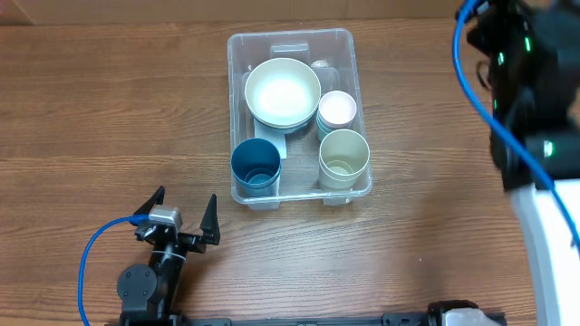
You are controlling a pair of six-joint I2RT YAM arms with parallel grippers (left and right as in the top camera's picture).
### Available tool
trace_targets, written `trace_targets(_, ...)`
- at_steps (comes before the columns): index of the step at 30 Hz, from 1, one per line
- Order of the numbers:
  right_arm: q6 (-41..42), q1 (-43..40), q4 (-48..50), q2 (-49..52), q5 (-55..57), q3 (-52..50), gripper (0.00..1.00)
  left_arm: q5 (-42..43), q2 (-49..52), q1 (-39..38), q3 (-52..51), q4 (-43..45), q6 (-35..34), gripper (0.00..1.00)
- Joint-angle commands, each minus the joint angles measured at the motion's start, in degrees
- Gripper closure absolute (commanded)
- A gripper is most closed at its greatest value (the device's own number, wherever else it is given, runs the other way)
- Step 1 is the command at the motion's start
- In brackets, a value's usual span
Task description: Pack container
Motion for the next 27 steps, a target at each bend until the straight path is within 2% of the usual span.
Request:
trace_targets(1,-5.3,-0.3,7.6,-12.5,0.8,-15.0,0.0,0.9,-0.6,-0.4,-0.2,0.0,1.5,0.0)
trace_targets(3,-7.2,-1.6,9.4,-20.4,-1.5,-23.6,0.0,0.9,-0.6,-0.4,-0.2,0.0,1.5,0.0)
trace_targets(5,-11.5,-4.9,9.4,-29.2,-9.3,-31.5,0.0,0.9,-0.6,-0.4,-0.2,0.0,1.5,0.0)
trace_targets(7,-11.6,-7.3,10.1,-37.1,-11.3,-38.4,0.0,0.9,-0.6,-0.4,-0.2,0.0,1.5,0.0)
trace_targets(10,-13.1,-7.3,18.6,-49.7,-12.2,-52.3,0.0,0.9,-0.6,-0.4,-0.2,0.0,1.5,0.0)
trace_targets(13,-13.0,-7.3,24.5,-58.0,-14.7,-63.6,0.0,0.9,-0.6,-0.4,-0.2,0.0,1.5,0.0)
trace_targets(15,-13.1,-7.3,24.5,-60.6,-15.6,-68.7,0.0,0.9,-0.6,-0.4,-0.2,0.0,1.5,0.0)
trace_targets(22,-13.1,-7.3,19.4,-70.2,-15.6,-77.2,0.0,0.9,-0.6,-0.4,-0.2,0.0,1.5,0.0)
trace_targets(27,-13.0,-7.3,7.9,-72.2,-15.9,-77.2,0.0,0.9,-0.6,-0.4,-0.2,0.0,1.5,0.0)
